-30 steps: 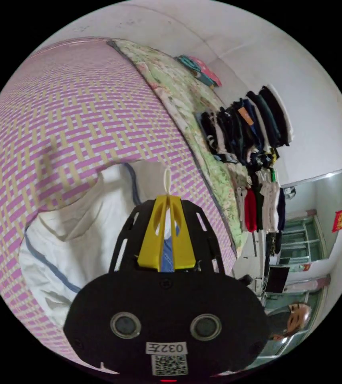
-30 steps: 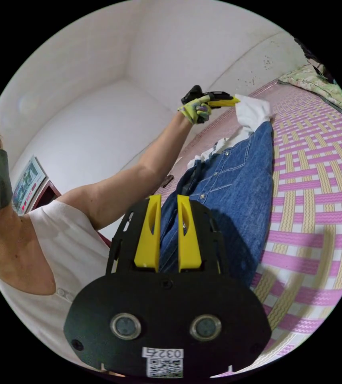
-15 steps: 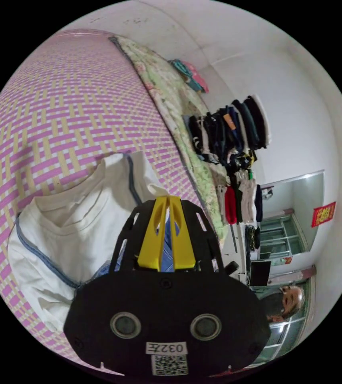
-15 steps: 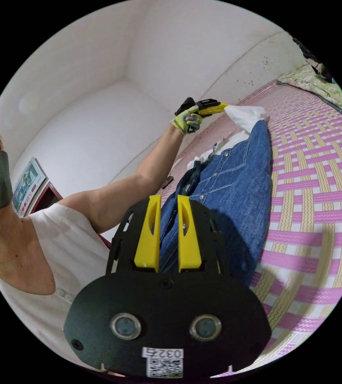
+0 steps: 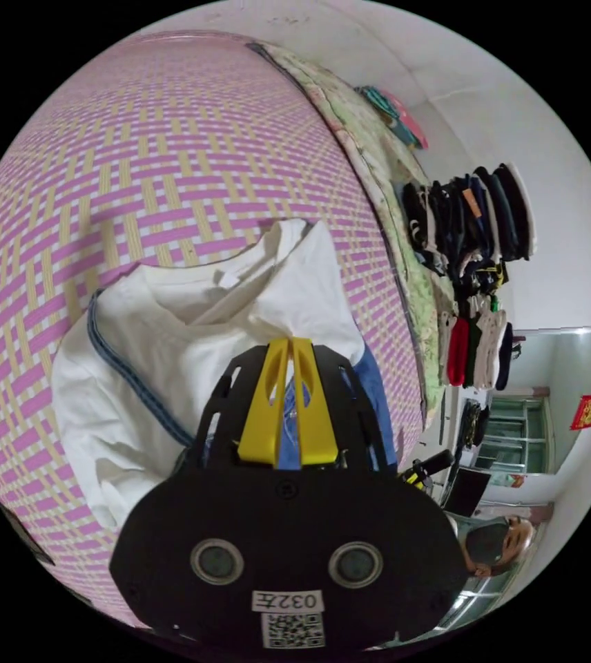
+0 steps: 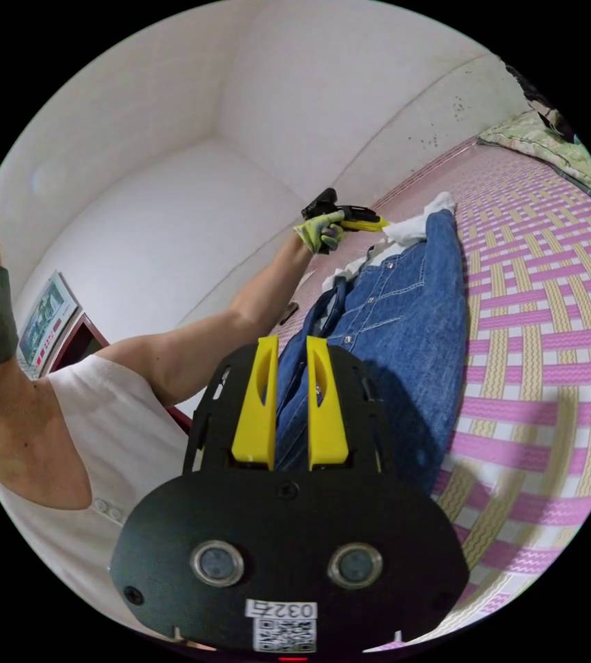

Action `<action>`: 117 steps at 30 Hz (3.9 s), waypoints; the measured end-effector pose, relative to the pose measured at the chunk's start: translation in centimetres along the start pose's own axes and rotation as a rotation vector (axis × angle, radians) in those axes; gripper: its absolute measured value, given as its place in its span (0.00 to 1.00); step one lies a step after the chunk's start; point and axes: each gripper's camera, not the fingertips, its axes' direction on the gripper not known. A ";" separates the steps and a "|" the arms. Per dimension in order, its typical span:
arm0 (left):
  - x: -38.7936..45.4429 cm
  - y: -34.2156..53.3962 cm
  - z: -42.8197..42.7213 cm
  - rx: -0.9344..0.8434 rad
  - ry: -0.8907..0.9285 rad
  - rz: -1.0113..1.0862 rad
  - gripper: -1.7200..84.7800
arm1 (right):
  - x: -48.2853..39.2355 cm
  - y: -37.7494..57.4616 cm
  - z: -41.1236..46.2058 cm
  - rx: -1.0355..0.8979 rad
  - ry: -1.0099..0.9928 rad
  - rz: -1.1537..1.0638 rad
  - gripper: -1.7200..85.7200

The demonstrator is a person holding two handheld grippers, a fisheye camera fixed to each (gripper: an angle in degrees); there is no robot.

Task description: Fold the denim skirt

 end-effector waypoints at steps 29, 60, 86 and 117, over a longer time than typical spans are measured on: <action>-3.5 11.3 7.9 0.220 0.055 0.029 0.11 | -9.2 -13.6 22.8 -0.536 0.978 -0.137 0.14; -3.5 14.2 15.7 0.188 -0.029 0.098 0.01 | -7.2 -13.2 14.7 -0.323 0.495 0.024 0.08; 2.7 28.0 33.9 0.079 -0.279 0.231 0.01 | -10.3 0.0 7.8 -0.355 0.550 -0.006 0.01; -6.7 68.2 11.2 0.361 -0.082 0.192 0.07 | -19.7 2.5 5.1 -0.305 0.182 -0.237 0.01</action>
